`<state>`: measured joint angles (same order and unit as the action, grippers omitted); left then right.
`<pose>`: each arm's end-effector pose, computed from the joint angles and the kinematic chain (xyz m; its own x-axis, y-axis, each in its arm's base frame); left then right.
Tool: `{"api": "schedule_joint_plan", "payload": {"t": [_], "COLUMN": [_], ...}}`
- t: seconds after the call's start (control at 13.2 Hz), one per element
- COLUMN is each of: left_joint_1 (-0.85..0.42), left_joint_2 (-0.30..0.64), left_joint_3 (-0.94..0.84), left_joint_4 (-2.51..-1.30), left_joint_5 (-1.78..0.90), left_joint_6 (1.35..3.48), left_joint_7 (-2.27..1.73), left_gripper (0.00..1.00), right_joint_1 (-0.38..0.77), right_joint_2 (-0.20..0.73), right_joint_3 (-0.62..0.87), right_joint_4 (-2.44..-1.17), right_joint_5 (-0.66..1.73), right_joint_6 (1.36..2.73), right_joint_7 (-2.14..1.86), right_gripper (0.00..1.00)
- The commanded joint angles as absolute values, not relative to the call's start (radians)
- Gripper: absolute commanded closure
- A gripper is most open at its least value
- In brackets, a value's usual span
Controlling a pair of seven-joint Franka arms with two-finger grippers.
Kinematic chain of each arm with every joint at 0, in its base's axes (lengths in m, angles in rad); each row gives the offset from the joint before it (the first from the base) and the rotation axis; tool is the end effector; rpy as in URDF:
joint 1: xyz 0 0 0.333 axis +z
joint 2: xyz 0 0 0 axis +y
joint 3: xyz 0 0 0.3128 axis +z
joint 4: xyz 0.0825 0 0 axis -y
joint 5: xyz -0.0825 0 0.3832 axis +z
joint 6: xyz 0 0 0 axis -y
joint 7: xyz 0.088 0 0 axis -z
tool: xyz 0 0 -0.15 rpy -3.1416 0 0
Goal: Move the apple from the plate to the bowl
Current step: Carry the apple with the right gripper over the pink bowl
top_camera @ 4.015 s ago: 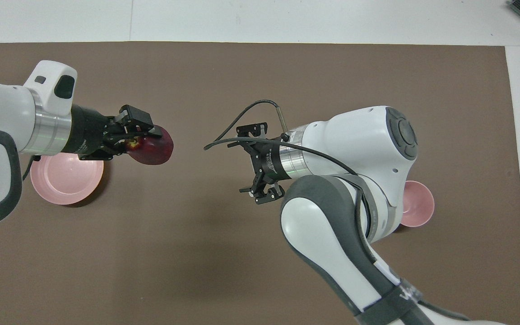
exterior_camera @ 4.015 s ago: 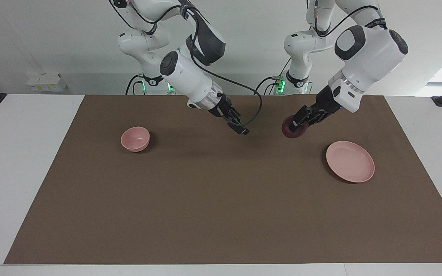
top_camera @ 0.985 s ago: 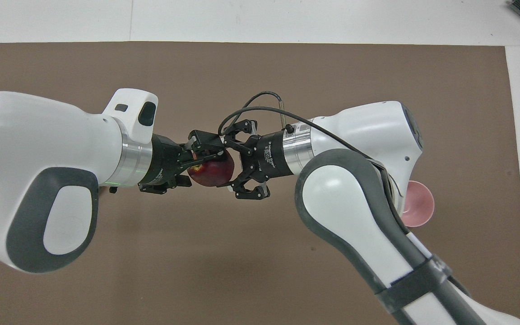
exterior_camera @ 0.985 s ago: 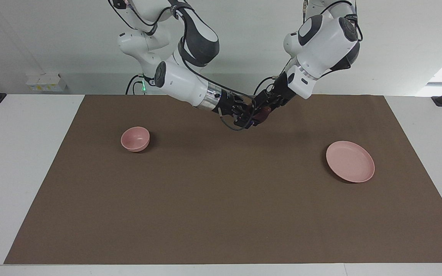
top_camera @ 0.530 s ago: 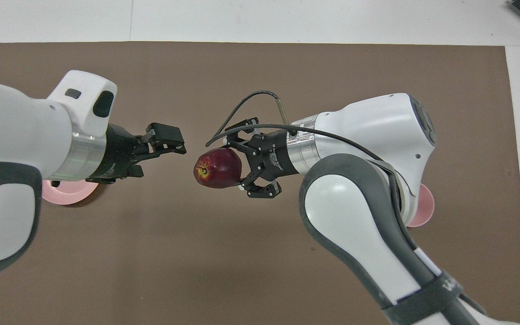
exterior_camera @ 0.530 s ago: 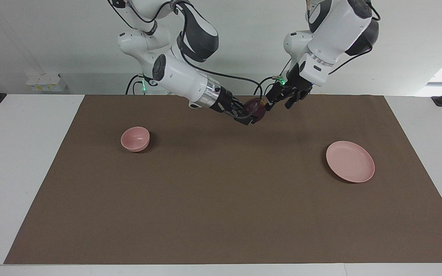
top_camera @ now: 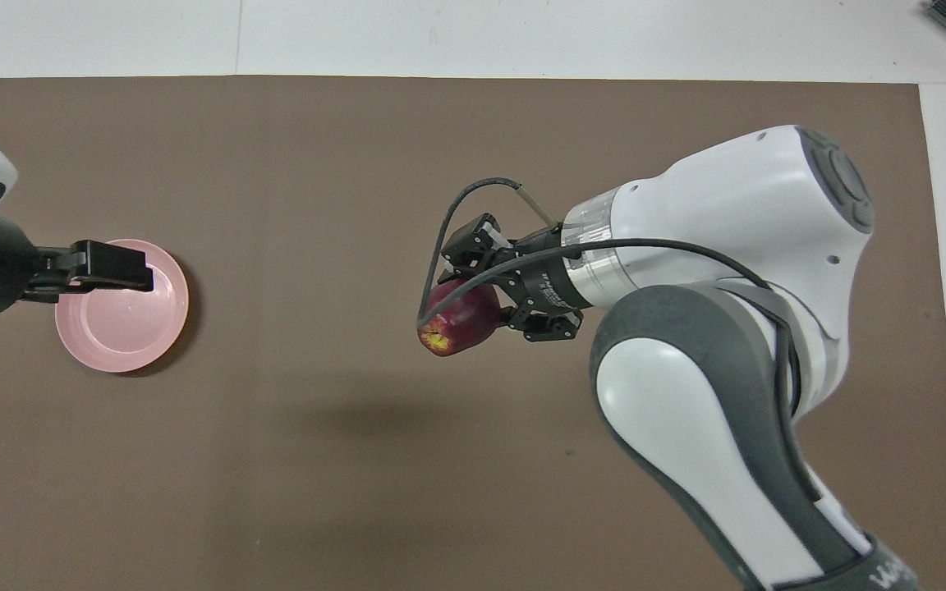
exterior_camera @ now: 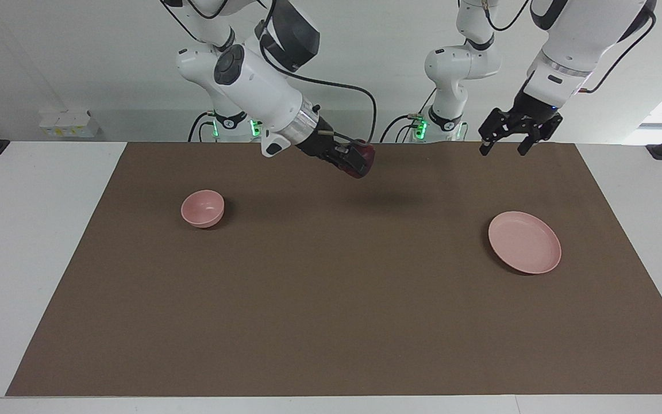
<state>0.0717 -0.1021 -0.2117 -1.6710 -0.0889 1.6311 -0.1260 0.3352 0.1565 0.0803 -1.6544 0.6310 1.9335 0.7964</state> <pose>0.5233 -0.0917 0.5906 0.9987 -0.0090 0.0508 -0.0127 -0.9971 0.0744 0.5540 0.3118 0.5015 0.8228 -0.4234 -0.3792 -0.5634 -0.6953 -0.4462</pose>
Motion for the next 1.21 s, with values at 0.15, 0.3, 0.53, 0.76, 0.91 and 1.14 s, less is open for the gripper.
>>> {"api": "schedule_joint_plan", "payload": {"t": [0.15,0.3,0.53,0.76,0.91,1.14], "left_joint_1": [0.066,0.066,0.067,0.067,0.066,0.064], "left_joint_2": [-0.106,-0.103,-0.104,-0.123,-0.124,-0.144], "left_joint_3": [-0.198,-0.196,-0.193,-0.186,-0.187,-0.187], "left_joint_4": [-1.652,-1.655,-1.666,-1.7,-1.707,-1.741], "left_joint_5": [0.002,-0.006,-0.006,-0.008,-0.008,-0.009], "left_joint_6": [1.533,1.514,1.519,1.546,1.548,1.561], "left_joint_7": [-0.021,-0.02,-0.018,-0.017,-0.026,-0.029], "left_gripper": [0.0,0.0,0.0,0.0,0.0,0.0], "right_joint_1": [0.285,0.255,0.206,0.166,0.112,0.052], "right_joint_2": [0.13,0.117,0.114,0.112,0.097,0.023], "right_joint_3": [0.08,0.081,0.083,0.081,0.08,0.081], "right_joint_4": [-1.643,-1.643,-1.649,-1.657,-1.696,-1.86], "right_joint_5": [0.441,0.356,0.269,0.183,0.17,0.089], "right_joint_6": [1.829,1.787,1.76,1.759,1.775,1.923], "right_joint_7": [0.542,0.534,0.529,0.415,0.298,0.154], "right_gripper": [1.0,1.0,1.0,1.0,1.0,1.0]}}
